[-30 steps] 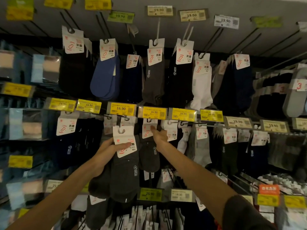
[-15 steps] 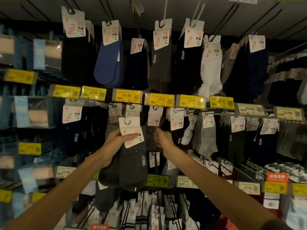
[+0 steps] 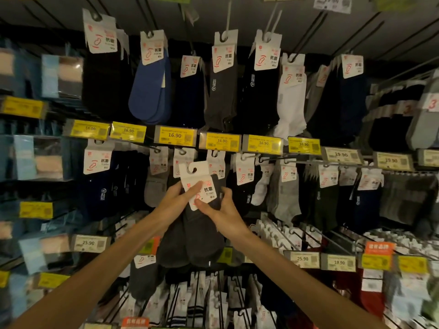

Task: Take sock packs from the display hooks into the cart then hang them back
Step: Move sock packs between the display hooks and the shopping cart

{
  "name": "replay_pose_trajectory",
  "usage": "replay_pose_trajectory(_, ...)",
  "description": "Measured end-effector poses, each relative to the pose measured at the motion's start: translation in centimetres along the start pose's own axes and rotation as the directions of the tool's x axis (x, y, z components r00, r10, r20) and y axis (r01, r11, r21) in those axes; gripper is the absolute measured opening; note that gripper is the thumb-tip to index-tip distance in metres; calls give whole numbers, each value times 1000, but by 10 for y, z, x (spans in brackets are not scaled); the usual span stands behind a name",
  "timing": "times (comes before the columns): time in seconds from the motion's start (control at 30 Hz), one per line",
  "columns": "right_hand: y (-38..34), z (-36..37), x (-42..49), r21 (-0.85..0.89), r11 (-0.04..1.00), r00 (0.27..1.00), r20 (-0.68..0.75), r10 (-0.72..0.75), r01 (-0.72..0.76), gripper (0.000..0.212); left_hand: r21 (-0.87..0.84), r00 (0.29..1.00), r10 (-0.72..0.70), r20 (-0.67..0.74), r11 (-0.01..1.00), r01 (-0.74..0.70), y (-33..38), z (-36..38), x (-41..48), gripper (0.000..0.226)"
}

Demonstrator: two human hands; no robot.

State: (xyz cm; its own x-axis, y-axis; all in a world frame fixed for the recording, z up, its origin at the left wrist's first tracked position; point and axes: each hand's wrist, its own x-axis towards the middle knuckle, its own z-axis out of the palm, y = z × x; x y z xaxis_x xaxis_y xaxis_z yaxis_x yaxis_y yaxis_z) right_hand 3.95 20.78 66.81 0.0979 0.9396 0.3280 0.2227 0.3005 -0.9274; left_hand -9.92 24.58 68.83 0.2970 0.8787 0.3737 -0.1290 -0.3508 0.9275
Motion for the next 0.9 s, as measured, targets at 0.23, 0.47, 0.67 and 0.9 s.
replay_pose_trajectory(0.23, -12, -16, -5, 217, 976, 996, -93, 0, 20, 54, 153, 999, 52, -12, 987, -50, -6, 7, 5, 55)
replay_pose_trajectory(0.47, -10, -30, 8, 446, 893, 973, -226, 51, 57, 60, 139, 955, 82, -286, 989, -44, -9, 3, 11, 42)
replay_pose_trajectory(0.67, -13, -35, 25, 410, 906, 972, -234, -9, 108, 61, 135, 956, 77, -283, 990, -40, -15, -3, 15, 38)
replay_pose_trajectory(0.9, -20, -32, 33, 349, 917, 963, -248, -107, 192, 60, 59, 951, 105, -289, 994, -91, -5, -3, 18, 29)
